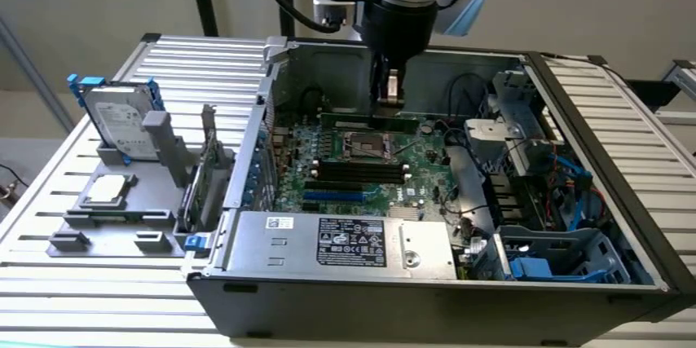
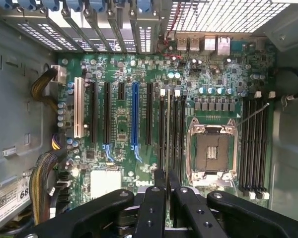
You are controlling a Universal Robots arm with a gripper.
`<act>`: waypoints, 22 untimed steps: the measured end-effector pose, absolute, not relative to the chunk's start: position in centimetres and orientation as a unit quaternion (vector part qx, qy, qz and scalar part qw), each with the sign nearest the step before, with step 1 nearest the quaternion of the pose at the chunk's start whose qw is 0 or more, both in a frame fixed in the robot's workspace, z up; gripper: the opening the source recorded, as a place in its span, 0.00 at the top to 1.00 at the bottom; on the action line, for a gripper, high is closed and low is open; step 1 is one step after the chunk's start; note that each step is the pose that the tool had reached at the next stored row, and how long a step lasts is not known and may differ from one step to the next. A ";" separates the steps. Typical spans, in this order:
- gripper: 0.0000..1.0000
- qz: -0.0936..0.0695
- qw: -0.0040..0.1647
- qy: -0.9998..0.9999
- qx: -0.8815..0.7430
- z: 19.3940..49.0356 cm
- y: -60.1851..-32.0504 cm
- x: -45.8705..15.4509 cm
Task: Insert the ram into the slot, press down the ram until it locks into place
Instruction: 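Insert the ram into the slot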
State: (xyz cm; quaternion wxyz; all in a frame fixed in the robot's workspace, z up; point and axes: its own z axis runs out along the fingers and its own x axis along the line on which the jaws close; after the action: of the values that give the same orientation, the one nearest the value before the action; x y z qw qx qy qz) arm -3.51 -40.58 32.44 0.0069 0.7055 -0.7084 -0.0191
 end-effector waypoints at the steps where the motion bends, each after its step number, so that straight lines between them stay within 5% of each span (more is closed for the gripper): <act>1: 0.87 -0.019 0.007 -0.708 0.706 32.3 -40.6 -3.5; 22: 0.87 -0.019 0.006 -0.708 0.706 28.3 -40.6 -3.5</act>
State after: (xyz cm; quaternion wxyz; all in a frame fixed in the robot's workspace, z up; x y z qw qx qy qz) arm -3.55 -40.58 28.26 0.0061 0.7056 -0.7083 -0.0188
